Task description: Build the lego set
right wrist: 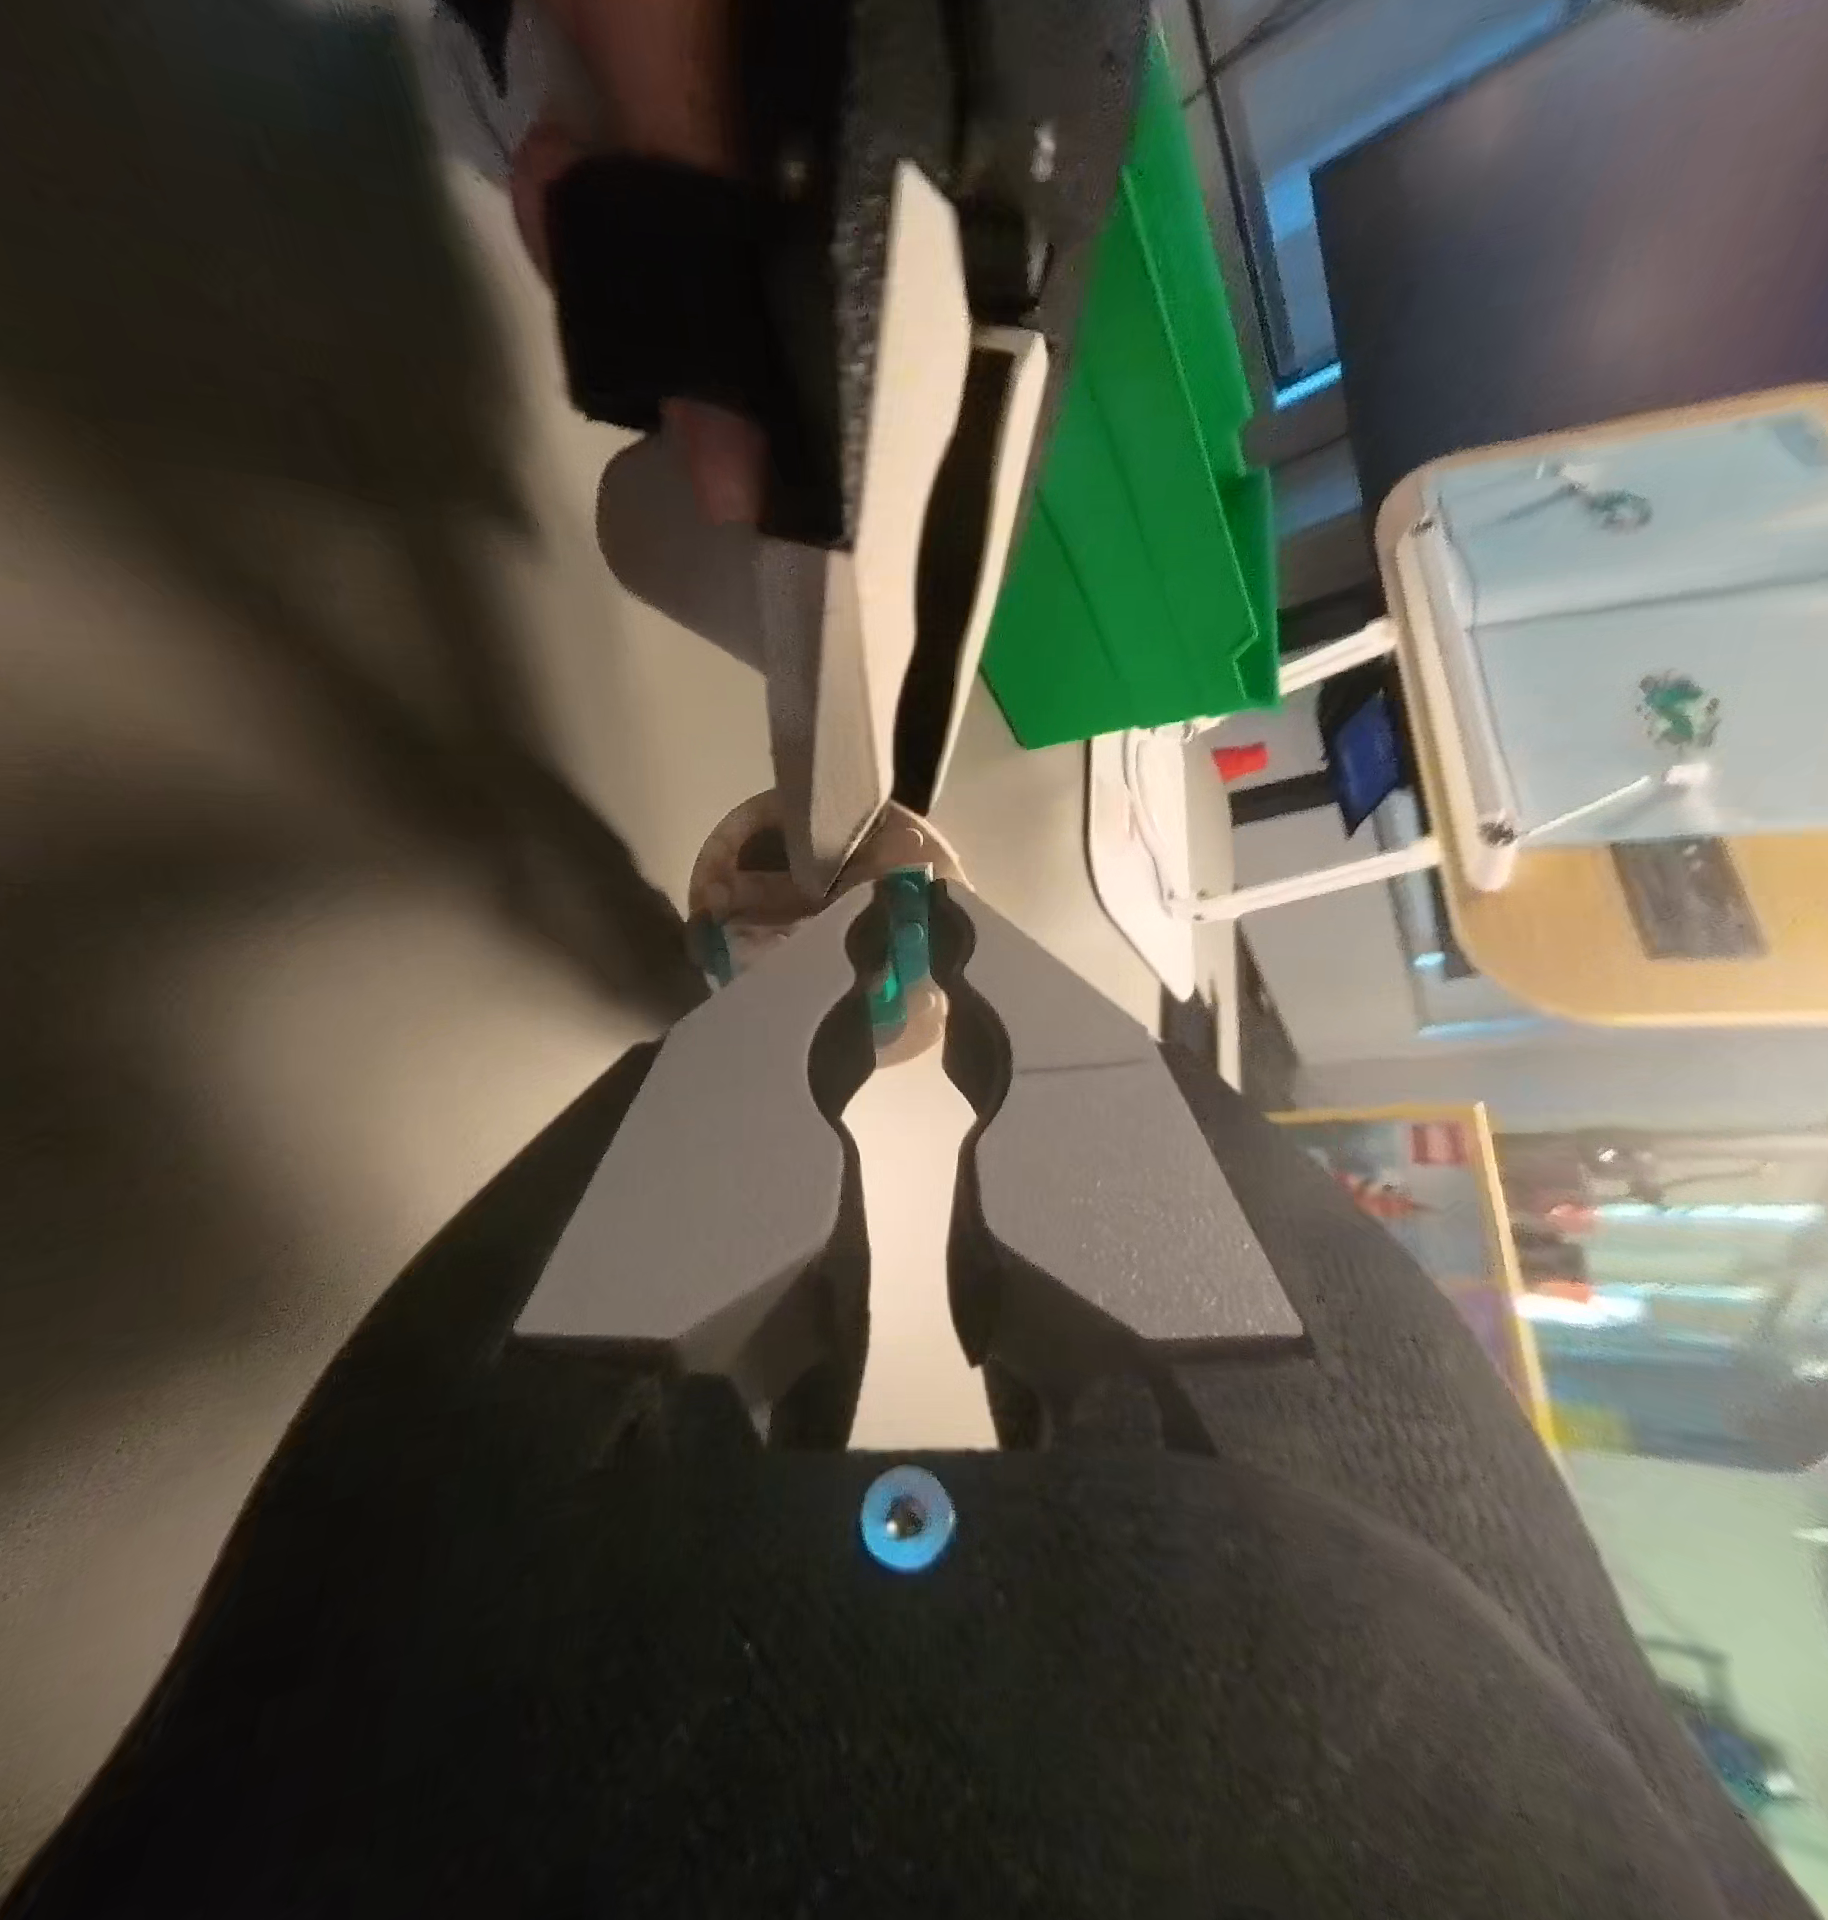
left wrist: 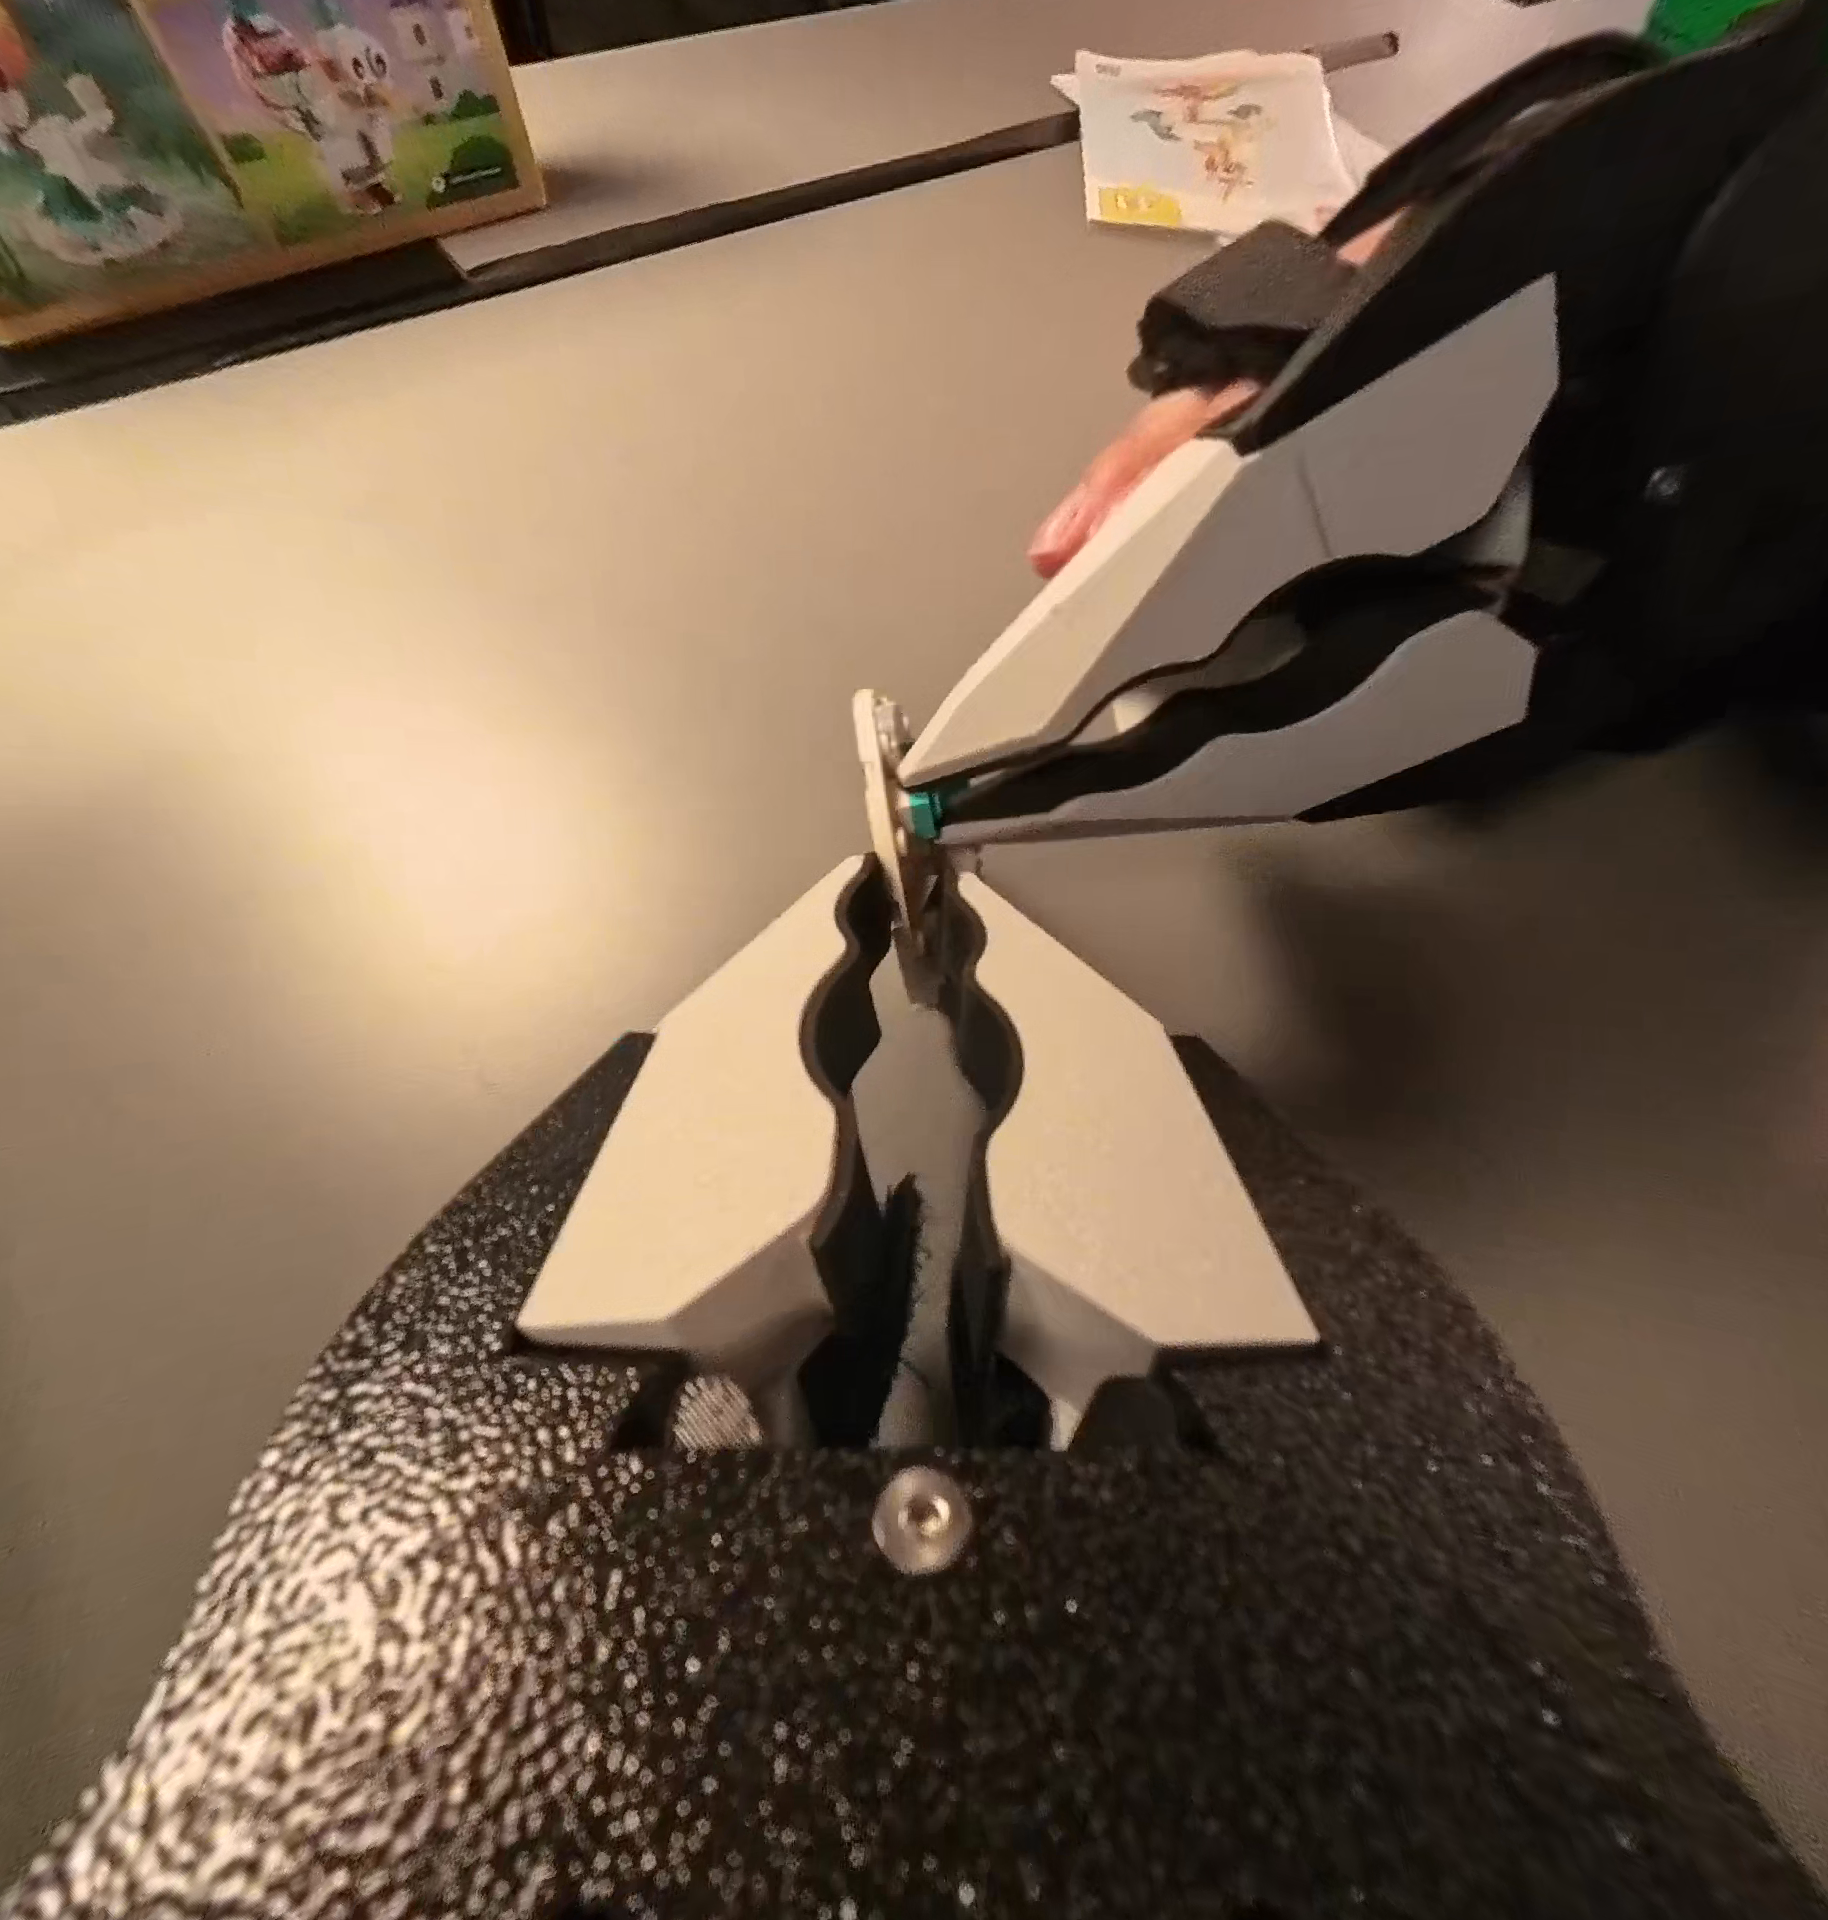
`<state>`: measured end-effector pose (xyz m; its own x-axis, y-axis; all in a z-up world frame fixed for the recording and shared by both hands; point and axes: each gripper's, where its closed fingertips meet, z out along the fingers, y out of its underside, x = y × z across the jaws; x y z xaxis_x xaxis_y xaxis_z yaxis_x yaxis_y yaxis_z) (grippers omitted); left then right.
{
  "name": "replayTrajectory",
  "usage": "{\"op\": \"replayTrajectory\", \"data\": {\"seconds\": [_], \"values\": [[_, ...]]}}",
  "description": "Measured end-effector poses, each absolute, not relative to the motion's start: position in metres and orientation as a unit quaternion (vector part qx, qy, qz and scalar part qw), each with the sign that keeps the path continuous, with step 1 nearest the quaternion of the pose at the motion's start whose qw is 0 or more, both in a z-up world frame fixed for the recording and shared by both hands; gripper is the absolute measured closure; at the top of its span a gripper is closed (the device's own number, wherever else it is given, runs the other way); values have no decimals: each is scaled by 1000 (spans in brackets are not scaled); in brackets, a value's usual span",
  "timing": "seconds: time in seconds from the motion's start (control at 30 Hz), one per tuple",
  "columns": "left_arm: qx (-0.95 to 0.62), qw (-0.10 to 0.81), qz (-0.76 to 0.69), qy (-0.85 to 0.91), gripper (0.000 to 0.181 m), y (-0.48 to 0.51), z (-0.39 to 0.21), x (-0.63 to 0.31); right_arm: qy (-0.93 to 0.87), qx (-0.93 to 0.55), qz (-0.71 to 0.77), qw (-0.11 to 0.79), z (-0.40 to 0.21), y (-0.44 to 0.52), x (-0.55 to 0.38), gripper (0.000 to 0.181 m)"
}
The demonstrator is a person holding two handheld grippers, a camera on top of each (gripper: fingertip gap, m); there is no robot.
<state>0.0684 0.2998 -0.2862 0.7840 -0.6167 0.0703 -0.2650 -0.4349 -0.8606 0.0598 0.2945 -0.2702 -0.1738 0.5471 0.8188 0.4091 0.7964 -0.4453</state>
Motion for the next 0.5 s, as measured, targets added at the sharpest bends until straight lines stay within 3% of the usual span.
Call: {"op": "replayTrajectory", "data": {"seconds": [0.23, 0.5], "values": [[-825, 472, -180, 254, 175, 304, -283, 64, -723, -375, 124, 567, -266, 304, 57, 177], [-814, 494, -216, 217, 176, 307, -271, 61, -715, -235, -31, 657, -252, 302, 57, 180]]}}
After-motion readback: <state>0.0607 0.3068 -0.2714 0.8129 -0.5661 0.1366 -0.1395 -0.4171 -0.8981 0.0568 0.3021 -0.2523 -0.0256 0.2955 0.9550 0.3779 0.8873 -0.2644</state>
